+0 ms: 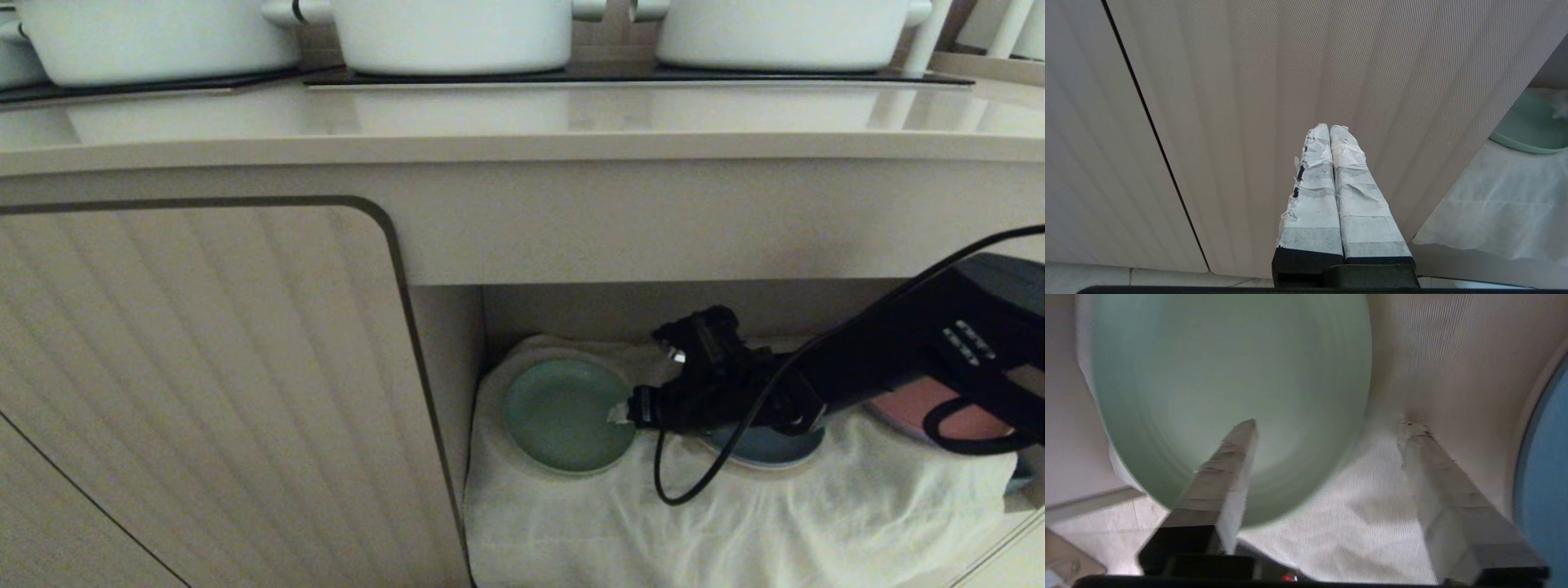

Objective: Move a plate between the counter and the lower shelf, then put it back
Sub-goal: Pick up the plate in the cupboard

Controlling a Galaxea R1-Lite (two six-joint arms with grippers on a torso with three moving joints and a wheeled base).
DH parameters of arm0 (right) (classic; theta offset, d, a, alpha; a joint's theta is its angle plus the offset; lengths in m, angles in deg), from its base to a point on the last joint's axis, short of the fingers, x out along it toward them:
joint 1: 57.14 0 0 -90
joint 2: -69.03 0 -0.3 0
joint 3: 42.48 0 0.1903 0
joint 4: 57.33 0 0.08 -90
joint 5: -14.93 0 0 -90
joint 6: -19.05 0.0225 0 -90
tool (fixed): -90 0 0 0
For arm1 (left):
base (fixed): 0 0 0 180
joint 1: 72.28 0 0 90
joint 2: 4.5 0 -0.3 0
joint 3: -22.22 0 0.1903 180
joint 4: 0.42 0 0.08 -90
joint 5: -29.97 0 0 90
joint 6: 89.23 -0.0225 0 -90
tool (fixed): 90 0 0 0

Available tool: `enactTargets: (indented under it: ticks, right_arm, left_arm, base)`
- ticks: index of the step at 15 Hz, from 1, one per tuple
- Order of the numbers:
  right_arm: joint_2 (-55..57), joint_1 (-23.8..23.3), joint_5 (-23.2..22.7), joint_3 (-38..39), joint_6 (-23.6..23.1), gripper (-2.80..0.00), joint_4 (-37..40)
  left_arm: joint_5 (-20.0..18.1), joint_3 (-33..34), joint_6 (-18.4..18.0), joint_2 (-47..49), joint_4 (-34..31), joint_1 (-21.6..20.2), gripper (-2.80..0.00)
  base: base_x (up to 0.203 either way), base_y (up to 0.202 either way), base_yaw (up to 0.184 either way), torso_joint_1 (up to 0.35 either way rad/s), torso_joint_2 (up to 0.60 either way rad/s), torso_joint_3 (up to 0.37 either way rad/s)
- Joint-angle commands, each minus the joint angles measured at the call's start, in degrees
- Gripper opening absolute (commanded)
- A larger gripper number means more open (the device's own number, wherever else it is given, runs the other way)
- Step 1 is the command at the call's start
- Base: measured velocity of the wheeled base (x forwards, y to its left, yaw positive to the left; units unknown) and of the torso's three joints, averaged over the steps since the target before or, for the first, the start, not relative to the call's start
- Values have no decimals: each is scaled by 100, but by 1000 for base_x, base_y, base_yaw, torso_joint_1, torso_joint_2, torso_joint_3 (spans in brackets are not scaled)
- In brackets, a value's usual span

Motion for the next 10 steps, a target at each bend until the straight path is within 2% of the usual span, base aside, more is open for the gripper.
enactTargets:
  ticks: [1, 10]
  right_arm:
    - [18, 6, 10, -174, 15, 0, 2]
    - [275, 160, 116, -446, 86, 0, -2]
  left_arm:
    - [3, -1, 6, -2, 0, 0, -280]
    - [3, 2, 6, -2, 0, 0, -280]
  base:
    - [0, 0, 0, 0, 0, 0]
    - [0, 0, 0, 0, 0, 0]
